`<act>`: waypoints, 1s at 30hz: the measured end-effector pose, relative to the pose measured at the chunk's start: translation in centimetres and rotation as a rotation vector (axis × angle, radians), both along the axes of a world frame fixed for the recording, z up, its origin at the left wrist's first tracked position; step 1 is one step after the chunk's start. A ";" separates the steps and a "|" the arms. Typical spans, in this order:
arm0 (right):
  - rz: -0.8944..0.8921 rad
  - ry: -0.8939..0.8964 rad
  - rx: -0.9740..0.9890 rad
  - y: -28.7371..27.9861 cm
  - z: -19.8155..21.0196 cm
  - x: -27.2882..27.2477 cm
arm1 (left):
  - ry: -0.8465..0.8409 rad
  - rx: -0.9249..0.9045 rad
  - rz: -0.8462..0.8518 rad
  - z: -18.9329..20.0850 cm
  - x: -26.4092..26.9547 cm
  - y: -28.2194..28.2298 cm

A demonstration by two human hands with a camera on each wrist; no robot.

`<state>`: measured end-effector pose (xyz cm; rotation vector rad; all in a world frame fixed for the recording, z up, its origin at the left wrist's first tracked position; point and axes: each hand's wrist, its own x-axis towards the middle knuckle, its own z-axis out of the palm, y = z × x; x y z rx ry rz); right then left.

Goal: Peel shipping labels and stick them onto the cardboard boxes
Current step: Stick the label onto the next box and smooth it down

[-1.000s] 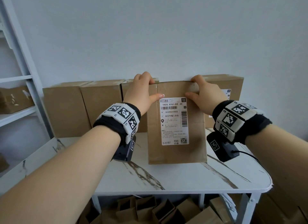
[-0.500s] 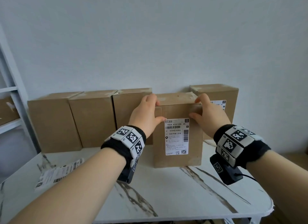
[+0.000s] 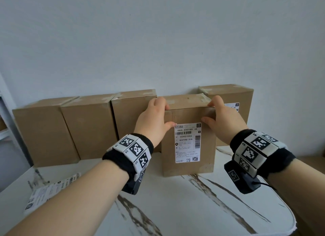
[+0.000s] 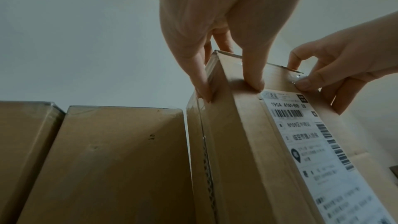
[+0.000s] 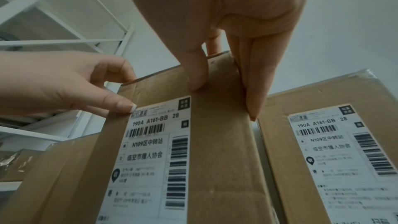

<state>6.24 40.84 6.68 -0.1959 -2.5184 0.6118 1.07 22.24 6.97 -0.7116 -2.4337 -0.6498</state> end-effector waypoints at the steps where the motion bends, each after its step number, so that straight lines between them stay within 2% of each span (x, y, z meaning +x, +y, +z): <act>1: -0.004 -0.001 -0.003 0.0 0.0 0.0 | -0.007 0.004 -0.001 0.1 0.0 0.1; 17: 0.000 0.007 0.003 0.7 0.0 -0.4 | -0.017 0.040 0.000 -0.2 -0.5 0.7; 19: 0.018 0.002 0.008 0.9 -0.1 -0.6 | 0.030 -0.009 0.039 -0.4 -0.6 0.8; 22: 0.037 -0.003 0.035 1.3 -0.1 -0.9 | 0.243 -0.222 0.143 -0.6 -1.1 1.3; 24: 0.067 0.022 0.010 1.9 0.2 -1.3 | 0.330 -0.340 0.123 -0.5 -1.5 2.0; 27: 0.090 0.039 -0.018 3.3 1.1 -2.6 | 0.291 -0.448 0.036 -0.3 -2.2 3.1; 30: 0.036 -0.042 0.020 5.5 1.6 -4.7 | 0.194 -0.441 0.035 -0.2 -3.2 3.9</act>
